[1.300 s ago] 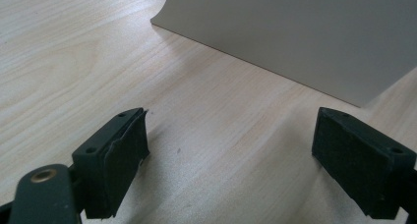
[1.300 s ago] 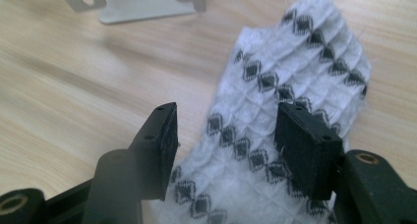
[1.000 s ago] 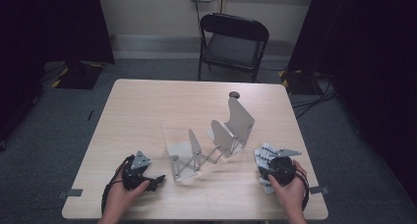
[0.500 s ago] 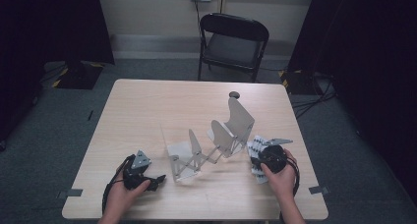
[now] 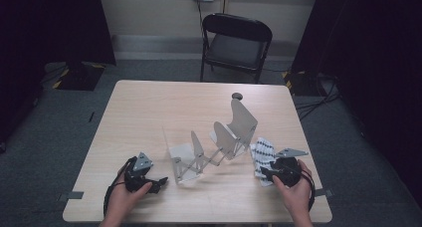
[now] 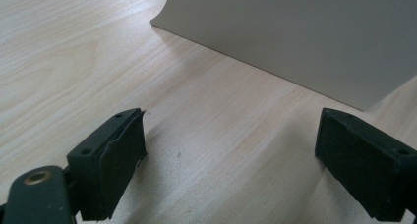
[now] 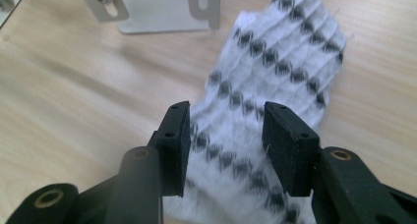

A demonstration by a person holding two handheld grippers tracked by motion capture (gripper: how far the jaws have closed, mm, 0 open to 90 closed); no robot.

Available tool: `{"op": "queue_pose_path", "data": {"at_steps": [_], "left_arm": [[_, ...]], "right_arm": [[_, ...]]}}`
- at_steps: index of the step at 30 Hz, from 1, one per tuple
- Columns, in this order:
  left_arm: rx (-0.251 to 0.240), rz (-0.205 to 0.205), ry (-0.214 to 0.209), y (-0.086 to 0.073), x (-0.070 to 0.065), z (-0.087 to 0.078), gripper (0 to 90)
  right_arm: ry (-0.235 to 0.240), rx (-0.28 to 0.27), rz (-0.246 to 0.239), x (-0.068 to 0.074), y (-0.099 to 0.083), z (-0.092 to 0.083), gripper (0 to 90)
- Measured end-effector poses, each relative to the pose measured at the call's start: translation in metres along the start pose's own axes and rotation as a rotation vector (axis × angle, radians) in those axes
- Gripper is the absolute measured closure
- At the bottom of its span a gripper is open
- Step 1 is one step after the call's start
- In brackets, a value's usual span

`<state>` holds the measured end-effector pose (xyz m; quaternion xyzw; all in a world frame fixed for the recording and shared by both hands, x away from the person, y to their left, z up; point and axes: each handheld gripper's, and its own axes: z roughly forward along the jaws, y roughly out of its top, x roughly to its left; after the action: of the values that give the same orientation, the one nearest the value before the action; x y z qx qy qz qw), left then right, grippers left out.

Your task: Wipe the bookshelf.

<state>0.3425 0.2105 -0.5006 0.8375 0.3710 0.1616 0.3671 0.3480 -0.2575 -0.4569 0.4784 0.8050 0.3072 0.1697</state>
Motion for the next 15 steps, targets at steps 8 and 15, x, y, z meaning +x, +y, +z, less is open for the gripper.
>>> {"op": "queue_pose_path", "data": {"at_steps": [8,15], "left_arm": [[0.000,0.000,0.000,0.000,0.000,0.000,11.4],[0.000,0.000,0.000,0.000,0.000,0.000,11.4]], "right_arm": [[-0.029,0.016,0.031,-0.016,-0.015,-0.004,52.7],[-0.074,0.020,0.061,-0.026,-0.016,-0.013,47.9]]}}
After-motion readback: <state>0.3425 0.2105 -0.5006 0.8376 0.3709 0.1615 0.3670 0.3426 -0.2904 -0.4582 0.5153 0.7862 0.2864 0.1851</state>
